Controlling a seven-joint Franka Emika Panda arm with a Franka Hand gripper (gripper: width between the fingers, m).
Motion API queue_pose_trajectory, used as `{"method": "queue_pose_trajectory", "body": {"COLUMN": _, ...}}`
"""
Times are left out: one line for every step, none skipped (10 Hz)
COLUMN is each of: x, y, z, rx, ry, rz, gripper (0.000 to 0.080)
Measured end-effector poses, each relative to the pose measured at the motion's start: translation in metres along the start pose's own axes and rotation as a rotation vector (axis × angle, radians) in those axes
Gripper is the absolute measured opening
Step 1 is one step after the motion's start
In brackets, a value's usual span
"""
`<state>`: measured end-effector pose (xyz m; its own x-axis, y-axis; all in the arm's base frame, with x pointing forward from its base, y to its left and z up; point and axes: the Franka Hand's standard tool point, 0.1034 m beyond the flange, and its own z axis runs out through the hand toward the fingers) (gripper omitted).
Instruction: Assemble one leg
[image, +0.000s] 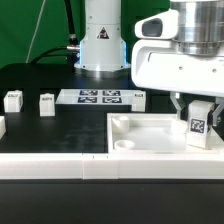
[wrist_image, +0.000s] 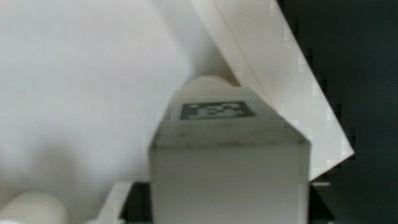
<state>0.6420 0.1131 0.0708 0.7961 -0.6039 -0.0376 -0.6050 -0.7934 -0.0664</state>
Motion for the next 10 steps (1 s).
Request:
{"method": "queue_pose_trajectory", "body": {"x": 0.0004, "y": 0.0017, "z": 0.0002, "rx": 0.009, "ry": -0.003, "rz": 0.169, "gripper": 0.0290}}
{"method": "queue_pose_trajectory", "body": {"x": 0.0004, "y": 0.0027, "z": 0.0003, "rx": 0.014, "ry": -0.009, "rz": 0.301, "gripper": 0.0290}}
{"method": "queue_pose_trajectory", "body": {"x": 0.0002, "y": 0.0045, "z": 0.0007, "rx": 0.018, "ry": -0.015, "rz": 0.463, "gripper": 0.0290}}
{"method": "queue_pose_trajectory", "body": {"x": -0.0001, "y": 0.0055, "z": 0.0009, "rx": 0.015, "ry": -0.012, "rz": 0.590, "gripper": 0.0290}}
{"method": "queue_pose_trajectory", "body": {"x": -0.0004, "y": 0.0059, "z": 0.0008, "rx": 0.014, "ry": -0.019, "rz": 0.662, "gripper": 0.0290}}
{"method": "queue_pose_trajectory", "body": {"x": -0.0001, "y": 0.0063, "z": 0.0008, "rx": 0.016, "ry": -0.029, "rz": 0.710, "gripper": 0.0290}}
{"method": "queue_pose_trajectory", "body": {"x": 0.0000, "y": 0.0067, "z": 0.0008, "rx": 0.021, "ry": -0.039, "rz": 0.751, "gripper": 0.0290}}
{"method": "queue_pose_trajectory", "body": {"x": -0.0002, "y": 0.0065, "z": 0.0009, "rx": 0.022, "ry": -0.042, "rz": 0.774, "gripper": 0.0290}}
{"method": "queue_pose_trajectory", "body": {"x": -0.0002, "y": 0.0065, "z": 0.0012, "rx": 0.022, "ry": -0.042, "rz": 0.762, "gripper": 0.0359}}
{"method": "queue_pose_trajectory", "body": {"x": -0.0004, "y": 0.0060, "z": 0.0009, "rx": 0.021, "ry": -0.042, "rz": 0.706, "gripper": 0.0527}}
